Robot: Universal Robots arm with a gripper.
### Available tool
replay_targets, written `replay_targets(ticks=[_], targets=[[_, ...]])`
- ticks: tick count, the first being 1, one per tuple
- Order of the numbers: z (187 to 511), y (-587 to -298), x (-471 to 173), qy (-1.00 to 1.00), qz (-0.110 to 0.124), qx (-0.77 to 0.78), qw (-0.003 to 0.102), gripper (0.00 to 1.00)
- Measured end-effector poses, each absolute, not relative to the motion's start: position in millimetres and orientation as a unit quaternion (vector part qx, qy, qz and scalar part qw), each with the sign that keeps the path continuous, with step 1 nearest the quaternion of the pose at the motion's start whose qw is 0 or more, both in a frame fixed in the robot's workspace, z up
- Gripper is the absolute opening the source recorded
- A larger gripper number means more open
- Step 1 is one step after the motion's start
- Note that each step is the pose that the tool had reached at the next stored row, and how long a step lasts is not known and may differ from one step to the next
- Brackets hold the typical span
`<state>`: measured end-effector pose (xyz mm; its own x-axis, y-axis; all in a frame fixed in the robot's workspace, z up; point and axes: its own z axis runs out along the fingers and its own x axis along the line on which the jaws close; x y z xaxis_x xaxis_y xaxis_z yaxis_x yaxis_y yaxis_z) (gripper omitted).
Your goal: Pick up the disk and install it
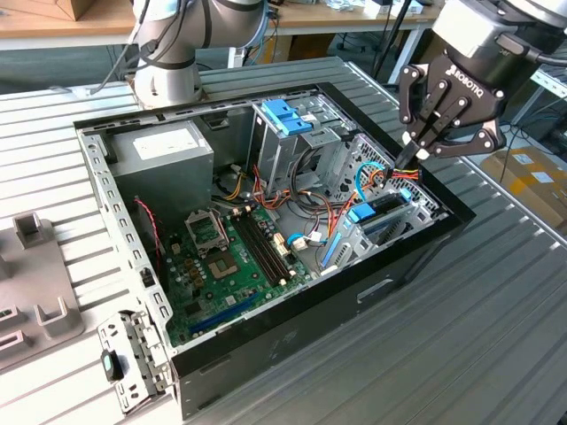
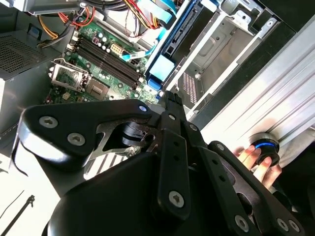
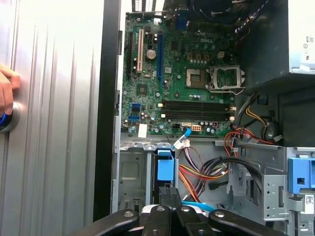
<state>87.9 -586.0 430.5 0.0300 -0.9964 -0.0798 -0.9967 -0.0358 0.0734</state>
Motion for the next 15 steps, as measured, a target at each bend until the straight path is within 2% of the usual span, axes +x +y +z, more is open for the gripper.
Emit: replay_targets(ticks=[15], targets=[[431.3,-586.0,92.7,0.694,0.054,-0.718,0.001,0.11]])
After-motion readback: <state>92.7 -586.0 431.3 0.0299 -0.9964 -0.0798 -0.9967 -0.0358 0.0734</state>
